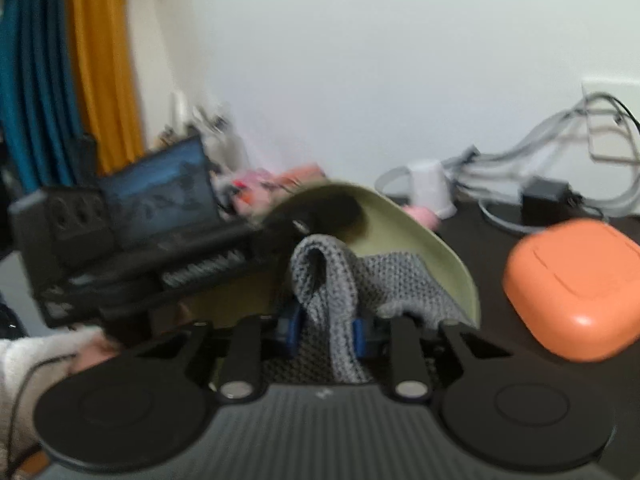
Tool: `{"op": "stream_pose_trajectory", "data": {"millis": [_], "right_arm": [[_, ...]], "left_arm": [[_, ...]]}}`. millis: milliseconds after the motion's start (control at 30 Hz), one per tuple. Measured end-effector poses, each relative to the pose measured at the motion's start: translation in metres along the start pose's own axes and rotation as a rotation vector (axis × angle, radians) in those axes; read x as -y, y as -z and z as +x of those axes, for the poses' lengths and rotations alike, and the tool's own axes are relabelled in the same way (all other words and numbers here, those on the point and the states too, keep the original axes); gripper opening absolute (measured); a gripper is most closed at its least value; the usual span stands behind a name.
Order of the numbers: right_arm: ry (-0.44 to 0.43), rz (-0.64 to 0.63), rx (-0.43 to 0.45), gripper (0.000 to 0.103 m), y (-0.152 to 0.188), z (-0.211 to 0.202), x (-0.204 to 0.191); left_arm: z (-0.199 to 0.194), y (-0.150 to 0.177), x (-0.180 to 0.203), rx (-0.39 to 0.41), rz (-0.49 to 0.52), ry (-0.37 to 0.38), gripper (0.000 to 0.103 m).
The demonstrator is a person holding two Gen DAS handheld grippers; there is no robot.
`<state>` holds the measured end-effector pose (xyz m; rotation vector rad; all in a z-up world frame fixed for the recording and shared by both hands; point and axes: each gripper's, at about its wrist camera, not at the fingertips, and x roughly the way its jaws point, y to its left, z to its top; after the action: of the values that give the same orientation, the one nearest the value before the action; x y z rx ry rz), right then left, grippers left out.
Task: Clean bowl
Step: 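Wipe the plate's inner surface with the towel in the right tool while the left tool holds it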
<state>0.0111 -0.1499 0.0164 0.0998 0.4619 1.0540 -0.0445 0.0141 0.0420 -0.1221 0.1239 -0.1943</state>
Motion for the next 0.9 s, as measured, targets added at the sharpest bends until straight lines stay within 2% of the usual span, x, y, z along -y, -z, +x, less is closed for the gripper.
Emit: {"op": "stream_pose_trajectory", "data": {"millis": [67, 200, 333, 433, 633, 900], "right_arm": [[-0.044, -0.028, 0.021, 0.020, 0.000, -0.003, -0.006], [-0.076, -0.064, -0.006, 0.020, 0.001, -0.003, -0.012], [-0.070, -0.118, -0.088, 0.019, 0.001, -0.002, -0.017], [-0.060, -0.098, -0.147, 0.019, 0.002, -0.001, -0.011], [0.035, -0.043, -0.187, 0.019, 0.004, 0.001, 0.005], [0.134, 0.100, -0.111, 0.019, 0.002, -0.007, 0.035]], "left_arm": [[-0.001, 0.000, 0.002, 0.012, 0.021, -0.007, 0.013], [0.001, 0.001, 0.001, 0.005, 0.026, -0.021, 0.013], [0.002, 0.001, 0.001, 0.000, 0.033, -0.027, 0.013], [0.001, 0.002, 0.002, 0.000, 0.037, -0.031, 0.013], [0.002, 0.003, 0.003, -0.012, 0.049, -0.030, 0.012], [0.002, 0.007, 0.013, -0.027, 0.098, -0.016, 0.014]]}}
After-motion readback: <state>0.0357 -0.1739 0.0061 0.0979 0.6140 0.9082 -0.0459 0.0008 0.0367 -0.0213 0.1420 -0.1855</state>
